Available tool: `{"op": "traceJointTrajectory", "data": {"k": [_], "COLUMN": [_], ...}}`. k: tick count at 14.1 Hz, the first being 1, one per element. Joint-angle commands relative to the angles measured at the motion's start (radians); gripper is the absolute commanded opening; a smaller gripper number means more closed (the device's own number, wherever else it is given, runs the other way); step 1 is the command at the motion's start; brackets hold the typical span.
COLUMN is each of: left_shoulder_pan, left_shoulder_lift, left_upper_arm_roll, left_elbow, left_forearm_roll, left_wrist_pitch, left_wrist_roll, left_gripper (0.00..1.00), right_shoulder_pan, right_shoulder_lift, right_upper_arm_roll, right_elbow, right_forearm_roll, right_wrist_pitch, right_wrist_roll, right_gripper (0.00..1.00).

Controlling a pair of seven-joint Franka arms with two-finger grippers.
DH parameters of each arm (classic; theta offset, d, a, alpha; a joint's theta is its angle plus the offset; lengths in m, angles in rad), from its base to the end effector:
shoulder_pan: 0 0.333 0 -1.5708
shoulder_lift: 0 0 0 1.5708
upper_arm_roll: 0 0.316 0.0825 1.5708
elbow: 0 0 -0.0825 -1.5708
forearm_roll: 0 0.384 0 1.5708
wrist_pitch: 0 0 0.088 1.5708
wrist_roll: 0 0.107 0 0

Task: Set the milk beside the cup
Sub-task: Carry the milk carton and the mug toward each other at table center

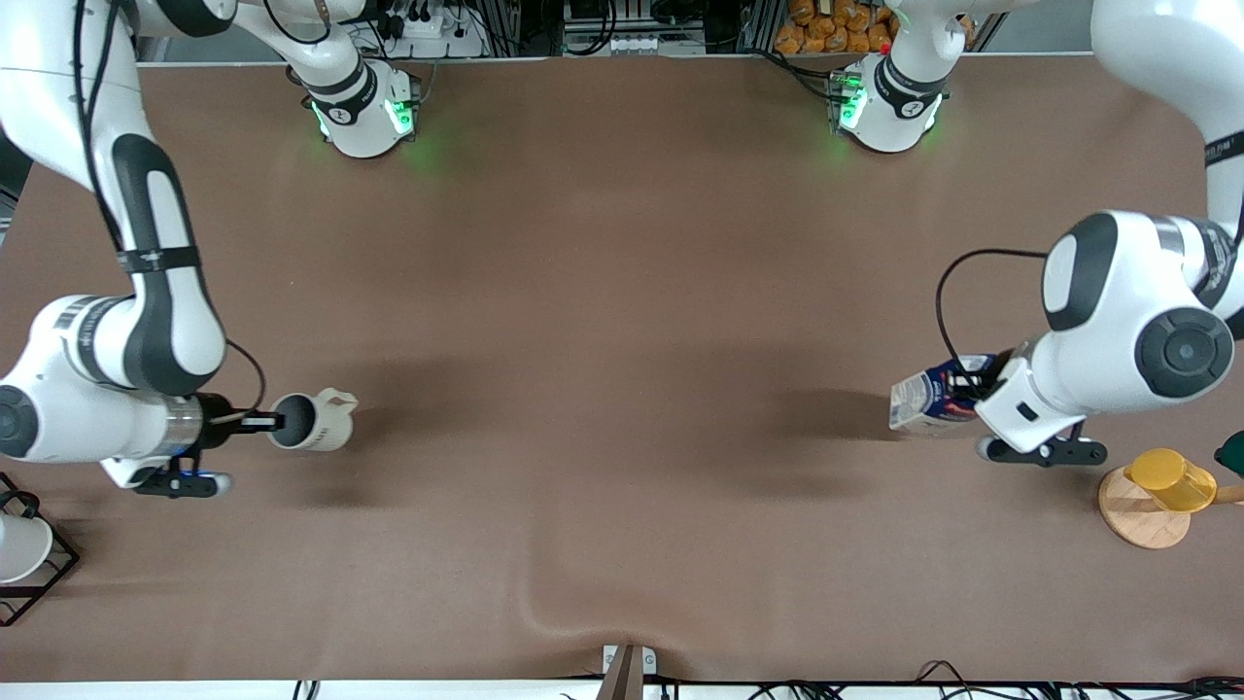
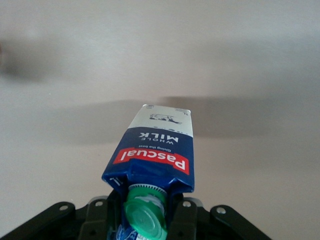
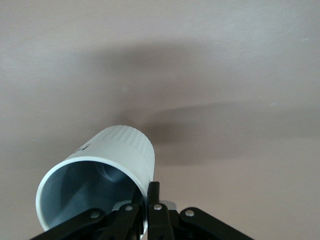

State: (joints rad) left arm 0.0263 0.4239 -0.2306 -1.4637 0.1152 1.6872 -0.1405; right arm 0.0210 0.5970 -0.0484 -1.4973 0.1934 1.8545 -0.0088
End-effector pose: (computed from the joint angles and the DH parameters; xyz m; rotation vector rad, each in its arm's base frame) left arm 0.6525 -0.1013 0.4292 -3.0772 0.1189 0.2829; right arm 0.6806 0.0013 0.3038 -2.9637 0.1336 0.3512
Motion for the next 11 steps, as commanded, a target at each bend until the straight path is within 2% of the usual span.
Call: {"op": "traceJointTrajectory", "data": {"k": [1,7,11], "left_shoulder_pan": [0.003,0.007,0.006], "left_shoulder_lift": [-0.053,-0.051,-0.054], "left_upper_arm_roll": [-0.062,-0.082,-0.084], "left_elbow": [-0.006,-0.012,-0.01], "left_forearm_roll": [0.012,-0.014,-0.022], "left_wrist_pitch": [-0.043,-0.05,-0.05], "left_wrist_roll": [-0.013,-0.01,-0.033], "left_gripper": [0.32,0.33,0.33], "right_shoulder_pan": [0.08,0.31,0.466], "right_shoulder_lift": [-0.051,-0.082,-0.077], "right_upper_arm_roll": [-0.004,-0.004,-0.005], "right_elbow": [-0.012,-0.011,-0.011], "right_forearm_roll": [0.024,0.053,0.067], "right_wrist_pitch": [-0.032,-0.028,0.077], "right_wrist_roll": [0.169,0.576,0.803], "right_gripper": [0.0,0.0,0.0]}}
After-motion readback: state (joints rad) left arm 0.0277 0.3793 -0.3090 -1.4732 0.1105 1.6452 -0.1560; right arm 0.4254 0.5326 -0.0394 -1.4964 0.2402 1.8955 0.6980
